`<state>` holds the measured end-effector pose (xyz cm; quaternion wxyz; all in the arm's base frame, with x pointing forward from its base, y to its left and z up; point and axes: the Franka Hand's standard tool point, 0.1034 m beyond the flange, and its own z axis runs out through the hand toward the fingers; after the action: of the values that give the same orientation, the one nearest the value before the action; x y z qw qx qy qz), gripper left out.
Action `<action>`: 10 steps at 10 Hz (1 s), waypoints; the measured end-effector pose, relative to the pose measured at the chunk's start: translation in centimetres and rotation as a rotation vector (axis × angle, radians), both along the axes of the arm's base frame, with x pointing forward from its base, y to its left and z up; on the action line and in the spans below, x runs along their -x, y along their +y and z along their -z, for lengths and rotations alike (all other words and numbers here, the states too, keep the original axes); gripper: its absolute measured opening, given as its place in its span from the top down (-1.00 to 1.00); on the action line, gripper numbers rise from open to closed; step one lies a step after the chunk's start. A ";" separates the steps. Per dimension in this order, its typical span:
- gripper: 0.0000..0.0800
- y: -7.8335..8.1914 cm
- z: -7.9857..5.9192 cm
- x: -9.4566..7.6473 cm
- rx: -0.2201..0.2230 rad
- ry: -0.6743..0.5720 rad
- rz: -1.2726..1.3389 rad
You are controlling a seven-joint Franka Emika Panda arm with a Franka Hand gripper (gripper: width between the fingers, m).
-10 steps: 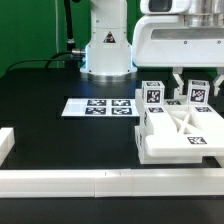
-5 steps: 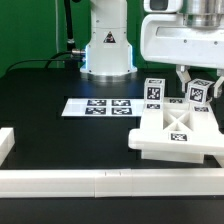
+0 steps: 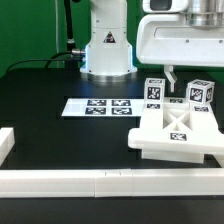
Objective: Assemble chair
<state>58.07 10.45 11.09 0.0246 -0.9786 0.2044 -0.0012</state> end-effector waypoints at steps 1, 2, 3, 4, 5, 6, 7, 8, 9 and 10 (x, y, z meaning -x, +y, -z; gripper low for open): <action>-0.62 0.0 0.0 0.0 0.001 -0.002 -0.042; -0.62 0.0 0.0 0.0 0.002 -0.006 -0.123; -0.62 0.0 0.0 0.0 0.002 -0.009 -0.179; -0.62 -0.1 0.0 0.0 0.016 -0.016 -0.384; -0.62 0.0 -0.1 0.1 0.017 -0.014 -0.456; -0.62 0.0 0.1 0.2 0.030 -0.012 -0.636; -0.62 -0.1 0.1 0.2 0.041 -0.012 -0.754; -0.62 -0.1 0.1 0.1 0.042 -0.016 -0.850; -0.62 -0.2 0.1 0.1 0.042 -0.019 -0.917; -0.62 -0.3 0.1 0.1 0.042 -0.019 -0.929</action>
Offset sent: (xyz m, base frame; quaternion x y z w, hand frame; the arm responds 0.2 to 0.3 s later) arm -0.0064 0.0093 0.0045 0.0002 -0.0290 -0.4175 0.9082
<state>57.96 10.16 11.02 0.0046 -0.9667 -0.2557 -0.0032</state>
